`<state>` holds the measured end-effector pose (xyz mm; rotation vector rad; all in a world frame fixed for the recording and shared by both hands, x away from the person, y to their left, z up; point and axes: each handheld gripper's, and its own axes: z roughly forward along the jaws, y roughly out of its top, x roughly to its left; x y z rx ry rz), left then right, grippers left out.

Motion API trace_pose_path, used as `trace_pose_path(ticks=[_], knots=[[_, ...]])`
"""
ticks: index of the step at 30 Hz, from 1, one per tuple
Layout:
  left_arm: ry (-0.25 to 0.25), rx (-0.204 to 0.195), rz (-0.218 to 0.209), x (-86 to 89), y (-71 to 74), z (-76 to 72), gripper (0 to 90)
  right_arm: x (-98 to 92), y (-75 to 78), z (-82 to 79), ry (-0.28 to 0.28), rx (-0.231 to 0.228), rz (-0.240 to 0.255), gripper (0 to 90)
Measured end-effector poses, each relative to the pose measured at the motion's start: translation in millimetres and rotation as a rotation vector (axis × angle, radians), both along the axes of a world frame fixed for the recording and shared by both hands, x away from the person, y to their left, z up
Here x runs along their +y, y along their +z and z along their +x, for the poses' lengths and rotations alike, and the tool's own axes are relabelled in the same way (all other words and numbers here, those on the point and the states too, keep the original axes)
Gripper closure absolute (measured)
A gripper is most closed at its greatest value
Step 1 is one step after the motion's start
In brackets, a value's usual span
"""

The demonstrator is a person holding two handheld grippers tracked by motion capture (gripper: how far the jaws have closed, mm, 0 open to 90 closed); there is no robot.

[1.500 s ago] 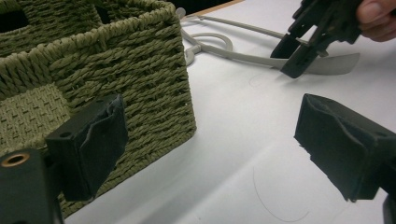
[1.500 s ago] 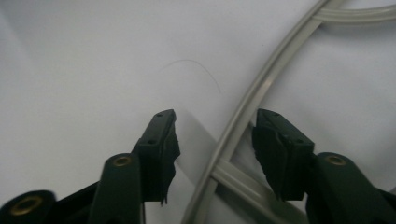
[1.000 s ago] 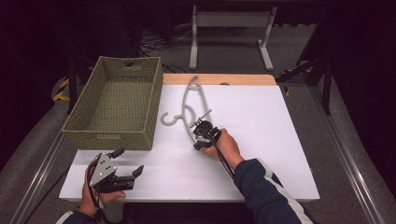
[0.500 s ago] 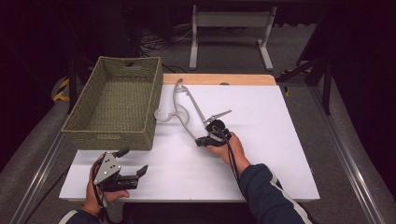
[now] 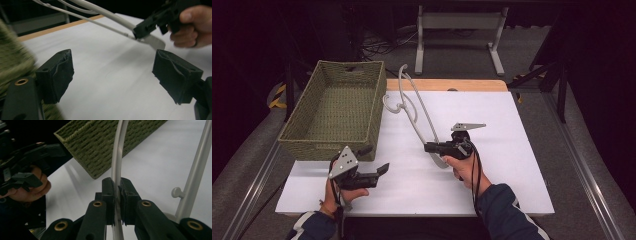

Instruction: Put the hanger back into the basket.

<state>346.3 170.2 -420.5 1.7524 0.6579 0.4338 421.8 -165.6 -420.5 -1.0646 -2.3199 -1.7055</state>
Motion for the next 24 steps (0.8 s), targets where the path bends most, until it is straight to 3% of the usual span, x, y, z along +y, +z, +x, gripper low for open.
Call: trace_pose_path(ticks=[2, 7, 12, 16, 22, 24], knots=[[-0.012, 0.001, -0.021, -7.3, 1.8, 5.2, 18.4, -2.3, 0.4, -3.6, 0.001, -0.02, 0.032, 83.9], [-0.074, 0.04, -0.167, -35.8, 13.2, 31.7, 26.0, -7.0, 3.0, -9.3, 0.006, -0.064, 0.101, 83.9], [-0.105, 0.066, -0.198, -57.0, 15.1, 42.7, 38.0, -8.0, 2.4, -12.7, 0.028, -0.076, 0.153, 83.8], [-0.122, 0.088, -0.224, -71.3, 13.3, 53.2, 45.5, -7.5, 1.8, -14.4, 0.035, -0.081, 0.163, 83.8], [-0.137, 0.089, -0.23, -76.8, 13.3, 59.7, 57.1, -3.3, -0.2, -17.6, 0.063, -0.094, 0.153, 83.7], [-0.15, 0.095, -0.245, -74.4, 13.2, 60.5, 60.4, -2.2, -1.6, -18.1, 0.07, -0.092, 0.172, 83.7]])
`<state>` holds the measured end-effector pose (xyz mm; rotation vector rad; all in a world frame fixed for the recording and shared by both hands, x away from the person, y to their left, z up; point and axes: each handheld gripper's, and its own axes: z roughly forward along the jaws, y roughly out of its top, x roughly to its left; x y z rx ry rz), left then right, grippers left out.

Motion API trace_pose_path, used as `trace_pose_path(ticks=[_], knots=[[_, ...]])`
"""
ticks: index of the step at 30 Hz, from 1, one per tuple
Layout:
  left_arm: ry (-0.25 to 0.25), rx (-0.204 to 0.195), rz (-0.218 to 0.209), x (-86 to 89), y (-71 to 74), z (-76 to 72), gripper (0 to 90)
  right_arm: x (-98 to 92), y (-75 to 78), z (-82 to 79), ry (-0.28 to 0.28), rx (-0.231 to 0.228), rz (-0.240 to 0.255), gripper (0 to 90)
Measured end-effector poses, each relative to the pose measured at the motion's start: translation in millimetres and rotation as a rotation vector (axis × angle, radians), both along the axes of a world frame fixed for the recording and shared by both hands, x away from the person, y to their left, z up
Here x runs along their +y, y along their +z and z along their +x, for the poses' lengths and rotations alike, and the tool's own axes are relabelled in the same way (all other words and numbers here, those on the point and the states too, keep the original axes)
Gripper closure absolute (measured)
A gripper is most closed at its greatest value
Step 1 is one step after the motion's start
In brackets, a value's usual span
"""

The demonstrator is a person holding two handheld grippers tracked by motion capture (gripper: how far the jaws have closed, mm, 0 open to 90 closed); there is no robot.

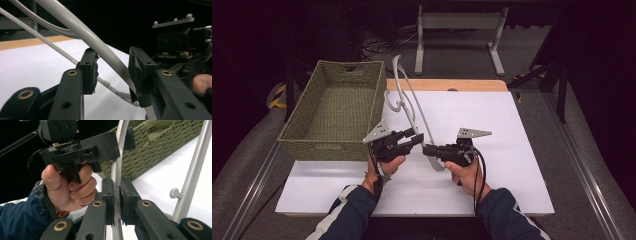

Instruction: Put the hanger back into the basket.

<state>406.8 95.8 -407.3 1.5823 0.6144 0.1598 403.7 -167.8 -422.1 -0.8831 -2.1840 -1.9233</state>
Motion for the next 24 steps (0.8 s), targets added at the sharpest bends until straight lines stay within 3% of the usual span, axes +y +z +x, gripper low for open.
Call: trace_pose_path(ticks=[5, 11, 13, 16, 18, 20, 24], knots=[[-0.023, 0.005, -0.034, 3.5, 1.5, -0.1, 65.1, 4.1, 1.1, -1.7, 0.011, -0.022, -0.017, 83.4], [-0.033, -0.019, -0.032, 0.1, 7.5, -5.9, 74.2, 9.3, 1.7, -4.9, 0.012, -0.042, -0.044, 80.9], [-0.029, -0.025, -0.038, 1.1, 9.2, -6.3, 79.0, 9.1, 2.8, -5.5, 0.002, -0.051, -0.058, 74.5], [-0.028, -0.073, -0.015, 3.1, 14.5, -9.6, 81.8, 6.1, 4.2, -5.7, -0.018, -0.046, -0.08, 69.7], [-0.007, -0.061, -0.013, 3.1, 18.3, -11.6, 82.0, 1.2, 4.7, -6.1, -0.044, -0.041, -0.099, 59.2], [-0.002, -0.078, 0.002, 4.5, 20.8, -12.9, 82.2, -5.1, 5.5, -7.7, -0.059, -0.042, -0.124, 57.5], [0.017, -0.086, 0.0, 8.3, 25.9, -14.0, 82.3, -25.6, 8.3, -15.1, -0.114, -0.092, -0.22, 49.5]])
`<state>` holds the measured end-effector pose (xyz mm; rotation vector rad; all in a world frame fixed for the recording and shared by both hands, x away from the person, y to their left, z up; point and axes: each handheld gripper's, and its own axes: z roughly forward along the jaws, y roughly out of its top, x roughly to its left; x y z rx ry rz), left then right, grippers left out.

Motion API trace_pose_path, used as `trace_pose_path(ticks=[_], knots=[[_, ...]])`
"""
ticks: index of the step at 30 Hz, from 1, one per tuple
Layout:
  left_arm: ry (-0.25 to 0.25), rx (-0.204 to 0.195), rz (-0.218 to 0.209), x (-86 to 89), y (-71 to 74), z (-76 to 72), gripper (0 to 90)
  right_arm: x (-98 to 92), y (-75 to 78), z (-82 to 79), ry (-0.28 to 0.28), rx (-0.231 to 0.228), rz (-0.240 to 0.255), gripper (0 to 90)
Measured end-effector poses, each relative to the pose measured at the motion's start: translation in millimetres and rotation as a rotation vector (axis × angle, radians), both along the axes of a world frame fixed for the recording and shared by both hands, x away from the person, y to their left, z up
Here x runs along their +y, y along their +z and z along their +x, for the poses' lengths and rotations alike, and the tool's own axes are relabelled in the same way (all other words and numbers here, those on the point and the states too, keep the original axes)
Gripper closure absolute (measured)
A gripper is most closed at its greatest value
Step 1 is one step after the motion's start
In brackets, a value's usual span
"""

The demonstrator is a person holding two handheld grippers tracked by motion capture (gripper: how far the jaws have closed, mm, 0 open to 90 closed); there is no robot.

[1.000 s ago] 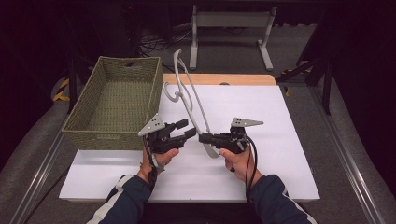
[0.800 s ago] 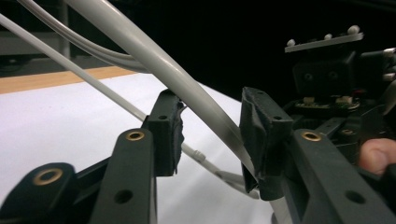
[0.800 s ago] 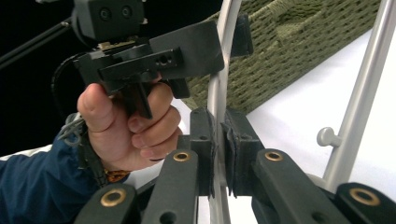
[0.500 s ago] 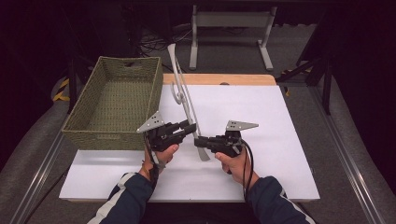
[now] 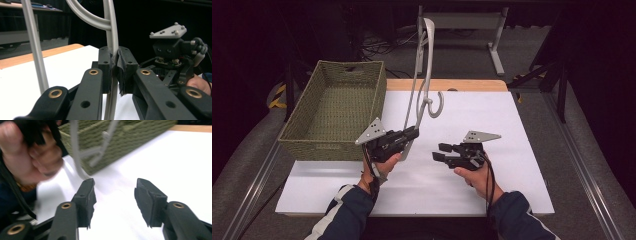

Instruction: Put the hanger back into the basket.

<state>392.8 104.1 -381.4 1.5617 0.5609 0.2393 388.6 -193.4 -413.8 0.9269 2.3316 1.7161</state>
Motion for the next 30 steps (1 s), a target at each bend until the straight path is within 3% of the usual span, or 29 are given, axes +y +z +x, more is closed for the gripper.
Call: trace_pose_path(ticks=[4, 8, 10, 12, 15, 18, 23, 30], knots=[[0.02, -0.017, 0.007, 4.4, 8.2, -2.9, 82.3, -25.9, 3.4, -11.1, -0.078, -0.081, -0.098, 40.4], [0.037, -0.042, 0.013, 7.3, 17.4, -5.4, 82.4, -43.9, 3.6, -25.5, -0.158, -0.212, -0.237, 34.8], [0.05, -0.044, 0.014, 7.9, 22.6, -7.4, 82.4, -46.6, 2.9, -27.9, -0.173, -0.227, -0.255, 34.0], [0.068, -0.052, 0.012, 9.5, 31.0, -9.2, 82.4, -55.3, -0.7, -34.9, -0.248, -0.251, -0.292, 28.6], [0.103, -0.086, 0.04, 14.3, 48.4, -10.5, 82.4, -64.1, -6.9, -38.8, -0.292, -0.254, -0.326, 26.0], [0.123, -0.105, 0.06, 20.0, 63.7, -12.6, 82.4, -66.8, -8.2, -38.9, -0.3, -0.246, -0.324, 25.3], [0.173, -0.139, 0.085, 35.1, 85.4, -15.3, 82.5, -73.4, -5.6, -36.9, -0.367, -0.243, -0.301, 22.7], [0.236, -0.138, 0.095, 58.0, 91.6, -9.0, 82.5, -71.4, -7.0, -36.2, -0.354, -0.244, -0.307, 20.1]])
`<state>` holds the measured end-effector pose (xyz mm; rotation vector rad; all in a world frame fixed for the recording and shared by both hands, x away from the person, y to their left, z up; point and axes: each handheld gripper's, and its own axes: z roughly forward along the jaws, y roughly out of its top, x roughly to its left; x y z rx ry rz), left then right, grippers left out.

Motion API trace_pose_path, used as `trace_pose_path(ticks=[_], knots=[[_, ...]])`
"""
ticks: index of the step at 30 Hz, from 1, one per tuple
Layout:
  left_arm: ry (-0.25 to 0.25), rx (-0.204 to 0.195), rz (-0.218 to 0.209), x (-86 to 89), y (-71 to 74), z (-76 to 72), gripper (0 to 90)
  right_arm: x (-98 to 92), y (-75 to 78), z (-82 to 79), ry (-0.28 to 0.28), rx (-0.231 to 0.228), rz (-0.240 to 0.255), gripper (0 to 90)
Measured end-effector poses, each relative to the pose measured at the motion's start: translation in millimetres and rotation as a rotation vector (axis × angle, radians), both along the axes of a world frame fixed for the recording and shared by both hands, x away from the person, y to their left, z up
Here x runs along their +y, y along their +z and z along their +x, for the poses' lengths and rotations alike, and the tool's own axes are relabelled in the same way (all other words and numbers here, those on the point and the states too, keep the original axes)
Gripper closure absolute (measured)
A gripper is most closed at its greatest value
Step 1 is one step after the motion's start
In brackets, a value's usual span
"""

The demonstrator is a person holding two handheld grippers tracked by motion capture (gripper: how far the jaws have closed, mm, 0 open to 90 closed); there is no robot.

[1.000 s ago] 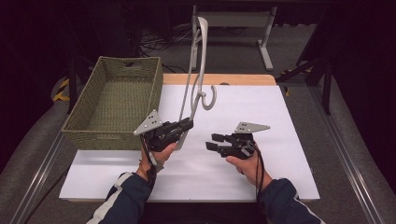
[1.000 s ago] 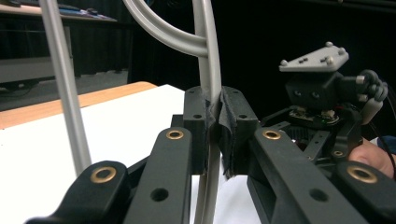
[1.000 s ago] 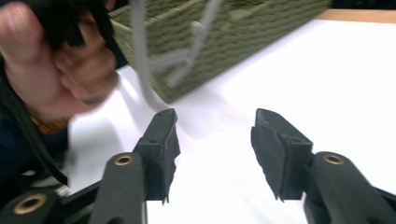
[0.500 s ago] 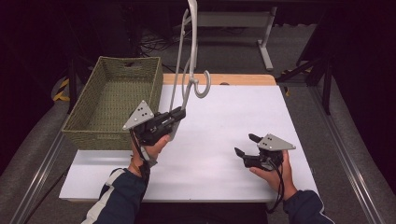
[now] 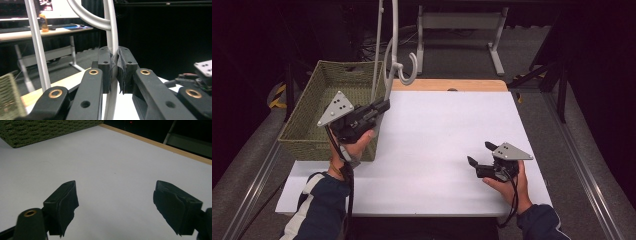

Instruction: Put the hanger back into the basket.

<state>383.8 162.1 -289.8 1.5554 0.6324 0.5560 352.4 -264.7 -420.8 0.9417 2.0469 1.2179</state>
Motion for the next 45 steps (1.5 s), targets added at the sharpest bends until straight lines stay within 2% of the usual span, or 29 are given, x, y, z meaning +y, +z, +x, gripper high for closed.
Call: trace_pose_path(ticks=[8, 9, 15, 20, 24, 26, 34, 39, 43, 45], knots=[[0.089, 0.012, 0.029, 23.7, -1.6, 12.1, 82.4, 1.1, -2.7, 1.7, 0.007, 0.013, 0.003, 20.1], [0.1, 0.012, 0.023, 25.9, -1.9, 13.6, 82.4, 1.2, -3.3, 2.1, 0.01, 0.016, 0.004, 20.2], [0.144, 0.015, 0.045, 45.7, -5.7, 27.5, 82.4, 1.5, -5.9, 3.6, 0.021, 0.031, 0.006, 20.4], [0.171, 0.029, 0.039, 58.2, -11.5, 35.8, 82.4, 1.7, -6.1, 3.2, 0.024, 0.033, 0.01, 20.4], [0.202, 0.037, 0.074, 65.5, -16.4, 40.0, 82.4, 2.3, -8.2, 4.8, 0.029, 0.045, 0.011, 20.5], [0.208, 0.045, 0.074, 68.9, -18.8, 42.4, 82.4, 3.2, -9.2, 5.0, 0.033, 0.053, 0.01, 20.5], [0.272, 0.087, 0.158, 83.5, -34.4, 54.9, 82.4, 4.6, -12.7, 7.1, 0.054, 0.083, 0.013, 21.5], [0.285, 0.111, 0.236, 91.8, -45.8, 59.2, 82.4, 3.8, -13.5, 8.1, 0.057, 0.092, 0.015, 22.2], [0.288, 0.13, 0.256, 95.5, -50.7, 60.0, 82.4, 4.2, -13.6, 7.8, 0.06, 0.091, 0.008, 22.6], [0.29, 0.139, 0.284, 98.1, -53.5, 59.9, 82.4, 4.7, -13.8, 7.8, 0.061, 0.093, 0.005, 22.5]])
